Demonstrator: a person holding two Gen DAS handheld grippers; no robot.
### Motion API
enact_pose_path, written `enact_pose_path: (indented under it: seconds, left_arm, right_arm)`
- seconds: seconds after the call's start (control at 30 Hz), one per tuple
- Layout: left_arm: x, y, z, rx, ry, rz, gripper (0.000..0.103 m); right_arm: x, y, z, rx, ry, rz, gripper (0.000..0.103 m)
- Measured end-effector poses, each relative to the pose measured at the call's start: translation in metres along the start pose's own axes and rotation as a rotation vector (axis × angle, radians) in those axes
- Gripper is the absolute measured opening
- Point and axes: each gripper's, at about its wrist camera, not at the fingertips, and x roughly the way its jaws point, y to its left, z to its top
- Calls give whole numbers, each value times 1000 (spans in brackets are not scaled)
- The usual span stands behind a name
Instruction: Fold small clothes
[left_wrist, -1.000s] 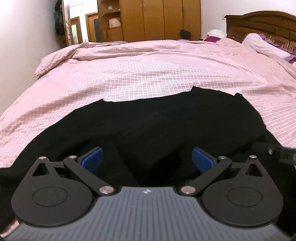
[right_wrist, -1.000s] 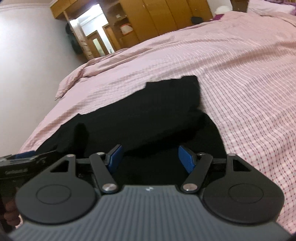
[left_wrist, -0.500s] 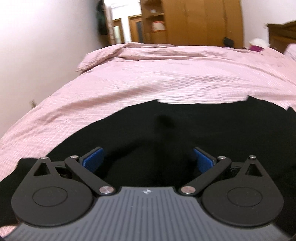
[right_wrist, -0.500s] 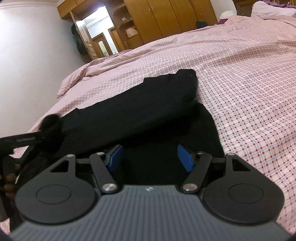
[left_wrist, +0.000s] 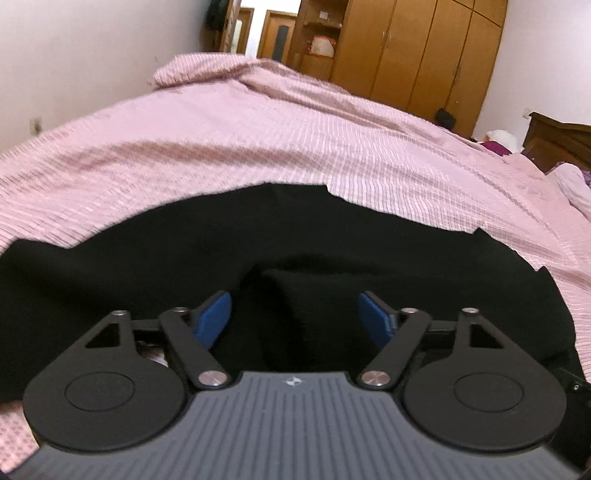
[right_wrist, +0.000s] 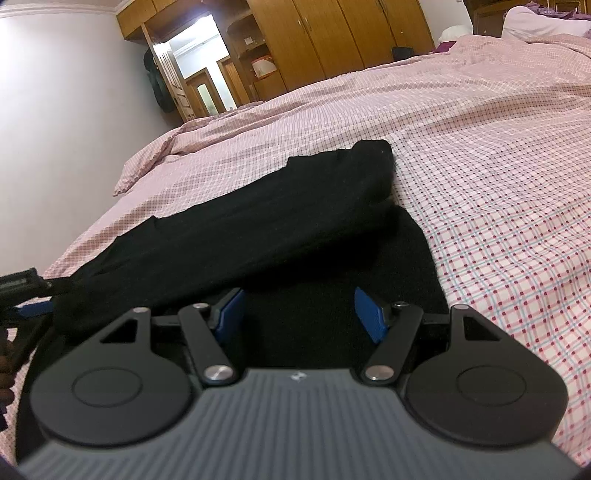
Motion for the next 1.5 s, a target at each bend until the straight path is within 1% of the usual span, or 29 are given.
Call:
enact_pose_path:
  seconds: [0.1, 0.2, 0.27, 0.3, 0.33, 0.37, 0.4, 0.43, 0.5, 0.57, 0.6, 0.63, 0.67, 0.73, 0.83, 0.87, 1.03, 1.13, 1.2, 1.23, 1.27, 1.33, 1.37, 1.5]
  left_arm:
    - [13, 2, -6, -27, 41, -6, 77]
    - [20, -1, -9, -20, 19, -9, 77]
    - [25, -1, -7, -39, 3, -45, 76]
    - [27, -1, -6, -51, -1, -66, 67]
    - [29, -2, -4, -56, -6, -89, 50]
    - [31, -3, -1, -55, 1, -110, 23]
    - [30, -4, 2, -64, -10, -126, 22]
    - [24, -6, 4, -65, -52, -134, 21]
    - [13, -13, 8, -22, -128, -122, 21]
    - [12, -17, 9, 25, -160, -57, 21]
    - [17, -17, 9, 36, -150, -28, 21]
    - [25, -15, 8, 45, -119, 2, 21]
    - [32, -12, 6, 47, -91, 15, 21]
    - [49, -4, 1, 36, -23, 15, 22]
    - [51, -4, 1, 36, -27, 13, 24]
    - [52, -5, 1, 41, -24, 17, 25]
    - [54, -2, 3, 51, -25, 25, 29]
    - [52, -2, 2, 62, -24, 33, 32]
    - [47, -2, 3, 65, -22, 38, 38]
    - [45, -2, 4, 62, -21, 39, 40]
    - [43, -1, 4, 57, -18, 39, 43]
    - [36, 2, 7, 41, -12, 37, 47]
    - [31, 5, 8, 32, -10, 41, 50]
    - [8, 15, 13, 30, -10, 54, 51]
  right_arm:
    - [1, 0, -1, -1, -4, 2, 67]
    - [1, 1, -1, 1, -8, 2, 67]
    - [1, 1, -2, 5, -11, 4, 67]
    - [1, 0, -2, 8, -12, 6, 67]
    - [1, 0, -2, 11, -13, 8, 67]
    - [1, -1, -2, 14, -15, 10, 67]
    - [1, -1, -2, 16, -16, 11, 67]
    - [1, -1, -2, 17, -16, 12, 67]
    - [1, -1, -2, 17, -18, 13, 67]
    - [1, -1, -2, 17, -20, 12, 67]
    - [1, 0, -2, 16, -21, 11, 67]
    - [2, 0, -3, 15, -21, 10, 67]
    - [2, 0, -3, 13, -21, 9, 67]
    - [1, 1, -3, 11, -21, 8, 67]
    - [0, 4, 0, 10, -14, -2, 67]
    - [-1, 6, 4, 5, -10, -6, 69]
    - [-3, 19, 29, -20, -76, 23, 70]
    - [12, 21, 40, -46, -73, 11, 70]
    - [30, 15, 40, -39, -39, -11, 70]
    - [40, 11, 38, -30, -8, -24, 67]
    - [51, 4, 34, -16, 27, -35, 67]
    - [54, 2, 27, -33, -3, -29, 67]
    - [53, 3, 27, -34, -5, -30, 67]
    - [46, 1, 28, -17, -11, -20, 67]
